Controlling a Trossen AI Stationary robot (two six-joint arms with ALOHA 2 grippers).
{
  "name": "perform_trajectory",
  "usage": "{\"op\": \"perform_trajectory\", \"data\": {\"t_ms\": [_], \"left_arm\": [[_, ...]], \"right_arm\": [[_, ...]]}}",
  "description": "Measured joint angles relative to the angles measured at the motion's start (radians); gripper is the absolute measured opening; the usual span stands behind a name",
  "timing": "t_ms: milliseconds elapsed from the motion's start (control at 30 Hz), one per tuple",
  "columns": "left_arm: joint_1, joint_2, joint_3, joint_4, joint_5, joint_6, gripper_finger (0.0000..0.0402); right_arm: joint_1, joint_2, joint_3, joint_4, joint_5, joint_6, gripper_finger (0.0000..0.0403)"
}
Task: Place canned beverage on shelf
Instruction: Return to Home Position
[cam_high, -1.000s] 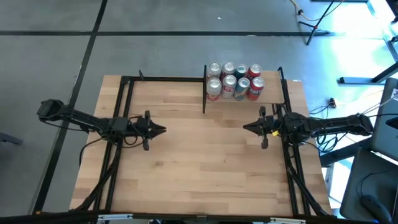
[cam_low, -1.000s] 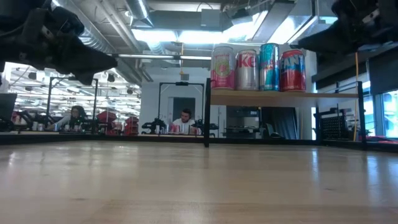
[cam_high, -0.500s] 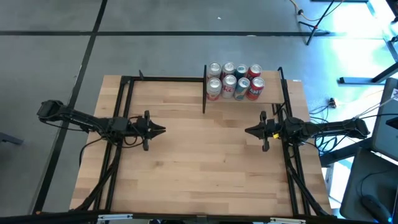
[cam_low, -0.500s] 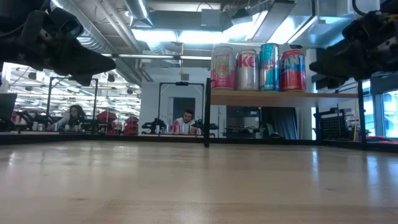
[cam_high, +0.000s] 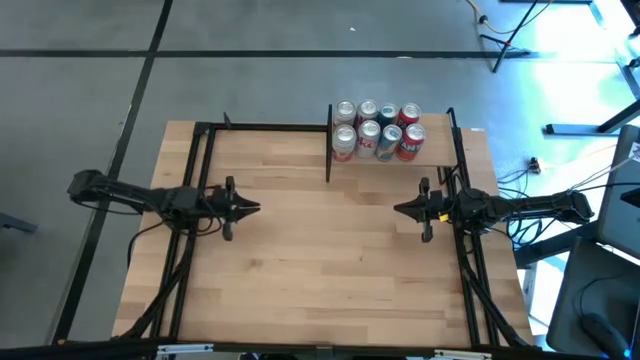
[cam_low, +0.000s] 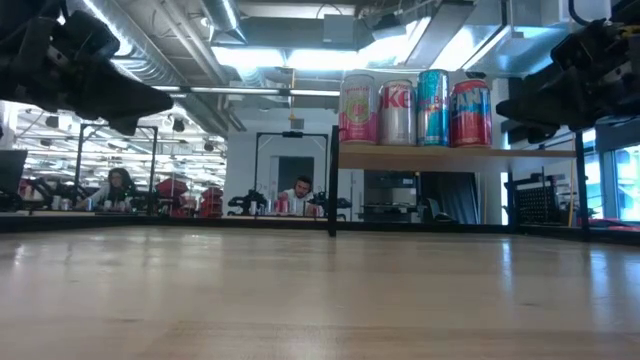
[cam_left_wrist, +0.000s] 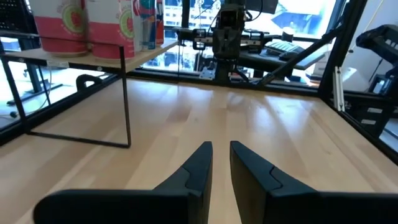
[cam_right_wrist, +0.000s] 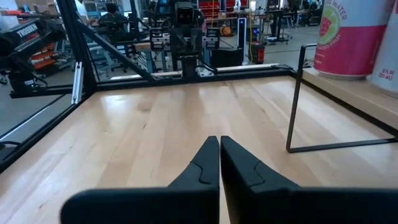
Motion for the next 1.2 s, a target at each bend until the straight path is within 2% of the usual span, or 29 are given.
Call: {"op": "perform_trajectory", "data": {"t_ms": [267, 467, 700, 867, 1200], "left_arm": [[0.0, -0.213, 0.0, -0.196, 0.0, -0.002, 0.0048], [-0.001, -0.3, 0.0, -0.196, 0.019, 0.051, 0.0048], [0.0, -0.311, 0.0, -0.196, 0.019, 0.081, 0.0048], [0.0, -0.311, 0.0, -0.196, 0.02, 0.081, 0.0048], [0.0, -0.311, 0.0, -0.195, 0.019, 0.081, 0.0048]], "right_arm": [[0.0, -0.023, 0.0, 0.0, 0.009, -0.008, 0.0001], [0.0, -0.081, 0.0, -0.044, 0.0, -0.009, 0.0001], [0.0, -0.165, 0.0, -0.133, 0.059, -0.025, 0.0001], [0.0, -0.177, 0.0, -0.141, 0.025, -0.026, 0.0001], [0.0, -0.175, 0.0, -0.134, 0.025, -0.022, 0.0001]]}}
